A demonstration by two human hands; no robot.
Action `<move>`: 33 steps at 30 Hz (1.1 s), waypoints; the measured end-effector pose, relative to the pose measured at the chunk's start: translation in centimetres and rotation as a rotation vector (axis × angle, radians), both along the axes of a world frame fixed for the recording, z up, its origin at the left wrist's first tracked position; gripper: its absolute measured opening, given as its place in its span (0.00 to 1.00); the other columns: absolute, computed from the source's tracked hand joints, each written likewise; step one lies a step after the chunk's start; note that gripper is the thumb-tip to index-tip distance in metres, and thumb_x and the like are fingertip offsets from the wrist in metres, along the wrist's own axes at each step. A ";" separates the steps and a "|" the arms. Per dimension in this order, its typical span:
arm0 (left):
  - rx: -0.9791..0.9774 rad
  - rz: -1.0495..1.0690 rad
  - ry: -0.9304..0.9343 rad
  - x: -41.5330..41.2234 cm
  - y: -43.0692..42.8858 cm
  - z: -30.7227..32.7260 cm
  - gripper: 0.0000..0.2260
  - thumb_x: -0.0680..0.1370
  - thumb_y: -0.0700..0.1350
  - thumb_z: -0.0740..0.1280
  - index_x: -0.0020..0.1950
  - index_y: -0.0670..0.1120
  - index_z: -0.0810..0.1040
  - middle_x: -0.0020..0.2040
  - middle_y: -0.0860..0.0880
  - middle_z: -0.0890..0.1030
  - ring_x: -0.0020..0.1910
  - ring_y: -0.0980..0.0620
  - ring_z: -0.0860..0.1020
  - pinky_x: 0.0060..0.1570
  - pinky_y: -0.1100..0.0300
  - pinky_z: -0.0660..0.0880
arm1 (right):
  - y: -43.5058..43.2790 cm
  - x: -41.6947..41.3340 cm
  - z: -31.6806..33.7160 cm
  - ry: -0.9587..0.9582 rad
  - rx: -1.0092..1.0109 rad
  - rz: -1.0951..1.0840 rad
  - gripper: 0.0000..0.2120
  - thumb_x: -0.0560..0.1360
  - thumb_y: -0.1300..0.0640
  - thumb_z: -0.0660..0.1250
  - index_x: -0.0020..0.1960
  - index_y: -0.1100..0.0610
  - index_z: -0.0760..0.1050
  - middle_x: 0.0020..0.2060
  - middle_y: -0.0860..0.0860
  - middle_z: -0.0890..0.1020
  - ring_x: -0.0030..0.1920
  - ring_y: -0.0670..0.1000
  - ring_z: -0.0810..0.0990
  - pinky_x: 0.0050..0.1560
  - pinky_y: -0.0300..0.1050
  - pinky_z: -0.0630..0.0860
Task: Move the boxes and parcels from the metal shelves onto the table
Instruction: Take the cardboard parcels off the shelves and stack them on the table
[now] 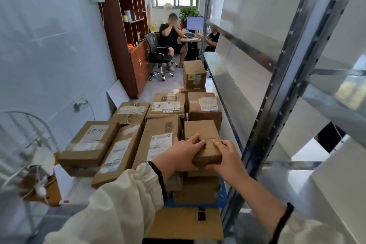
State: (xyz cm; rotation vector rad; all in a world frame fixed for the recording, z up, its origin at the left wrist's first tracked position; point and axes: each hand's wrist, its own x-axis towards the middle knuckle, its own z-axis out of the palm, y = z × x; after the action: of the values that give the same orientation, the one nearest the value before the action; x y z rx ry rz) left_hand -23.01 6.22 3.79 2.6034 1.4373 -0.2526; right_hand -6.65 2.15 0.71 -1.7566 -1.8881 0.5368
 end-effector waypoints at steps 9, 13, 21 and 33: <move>0.015 0.021 0.074 -0.2 1.7 -1.3 0.39 0.75 0.53 0.69 0.78 0.53 0.48 0.79 0.47 0.47 0.73 0.41 0.60 0.72 0.37 0.43 | 1.7 -0.6 -1.9 0.027 -0.001 0.013 0.41 0.68 0.53 0.75 0.74 0.53 0.58 0.70 0.50 0.60 0.68 0.50 0.64 0.66 0.41 0.66; 0.018 0.041 0.034 -0.3 1.6 -1.6 0.37 0.75 0.55 0.68 0.78 0.53 0.50 0.79 0.47 0.48 0.74 0.40 0.59 0.71 0.36 0.39 | 1.6 -0.9 -2.6 0.018 -0.002 0.013 0.40 0.68 0.53 0.75 0.75 0.53 0.58 0.71 0.51 0.59 0.69 0.51 0.63 0.67 0.42 0.65; -0.009 0.058 -0.010 -0.4 1.5 -1.6 0.36 0.75 0.56 0.67 0.78 0.54 0.52 0.79 0.46 0.49 0.75 0.34 0.51 0.71 0.35 0.39 | 1.4 -1.0 -2.8 -0.011 -0.013 0.015 0.39 0.70 0.54 0.73 0.75 0.53 0.57 0.73 0.52 0.55 0.71 0.52 0.61 0.68 0.42 0.64; -0.008 0.083 -0.191 -1.3 0.8 -1.0 0.34 0.76 0.58 0.65 0.77 0.55 0.52 0.79 0.48 0.49 0.77 0.41 0.42 0.73 0.38 0.44 | 1.0 -1.3 -1.6 -0.130 -0.010 0.061 0.43 0.68 0.46 0.74 0.75 0.51 0.55 0.76 0.50 0.51 0.75 0.52 0.54 0.71 0.48 0.61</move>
State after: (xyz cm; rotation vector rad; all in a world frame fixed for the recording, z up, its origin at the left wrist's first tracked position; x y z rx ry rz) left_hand -24.28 7.05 2.80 2.4760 1.4687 0.0006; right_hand -7.92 3.10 -0.93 -1.7843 -2.0367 0.4650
